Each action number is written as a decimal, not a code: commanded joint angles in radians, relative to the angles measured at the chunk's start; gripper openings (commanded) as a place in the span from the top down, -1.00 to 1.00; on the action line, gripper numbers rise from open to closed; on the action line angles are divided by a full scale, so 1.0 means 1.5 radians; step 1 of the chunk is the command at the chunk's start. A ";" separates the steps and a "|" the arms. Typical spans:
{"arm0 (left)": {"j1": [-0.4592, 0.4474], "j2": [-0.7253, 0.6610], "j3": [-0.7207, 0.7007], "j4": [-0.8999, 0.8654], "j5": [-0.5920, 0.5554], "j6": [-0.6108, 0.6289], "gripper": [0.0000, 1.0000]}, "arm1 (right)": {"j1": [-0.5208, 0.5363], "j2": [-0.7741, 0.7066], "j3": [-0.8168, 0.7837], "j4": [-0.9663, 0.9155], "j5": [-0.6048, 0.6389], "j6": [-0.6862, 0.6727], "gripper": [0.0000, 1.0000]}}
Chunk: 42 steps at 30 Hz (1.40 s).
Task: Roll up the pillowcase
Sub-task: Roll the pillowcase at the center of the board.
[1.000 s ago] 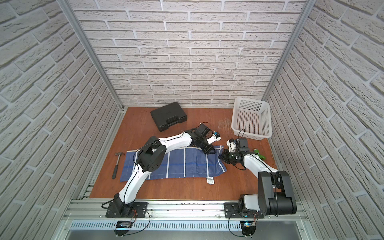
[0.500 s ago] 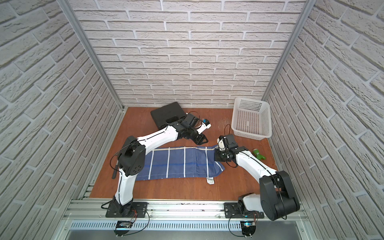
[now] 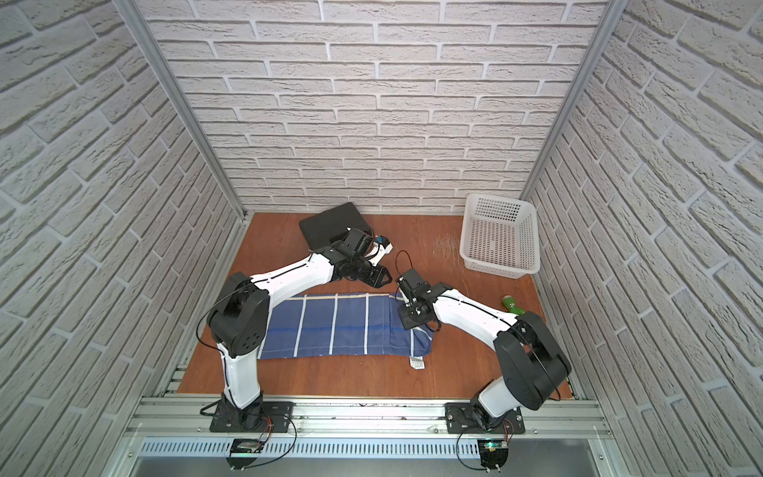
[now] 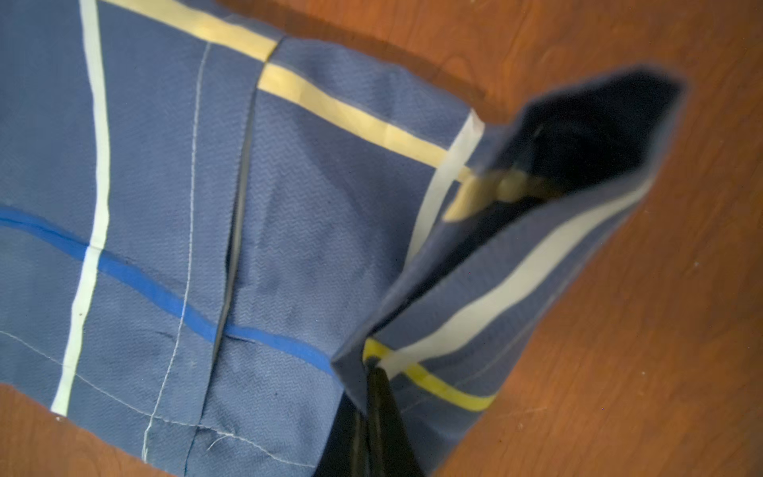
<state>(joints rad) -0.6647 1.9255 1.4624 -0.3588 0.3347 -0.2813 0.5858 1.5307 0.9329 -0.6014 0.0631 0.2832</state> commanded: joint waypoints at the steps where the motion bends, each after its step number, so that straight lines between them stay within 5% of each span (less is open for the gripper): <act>1: 0.014 -0.017 -0.006 0.047 0.017 -0.017 0.15 | 0.021 0.015 0.023 -0.023 0.032 -0.012 0.89; 23: 0.016 0.133 0.084 0.038 0.149 -0.035 0.12 | -0.032 -0.004 -0.131 0.272 -0.175 0.061 0.60; 42: -0.021 0.110 0.104 -0.147 0.090 0.044 0.10 | -0.076 -0.023 -0.164 0.346 -0.214 0.121 0.87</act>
<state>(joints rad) -0.6765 2.1216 1.5913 -0.4797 0.4995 -0.2592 0.4789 1.5253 0.7048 -0.1345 -0.2356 0.4446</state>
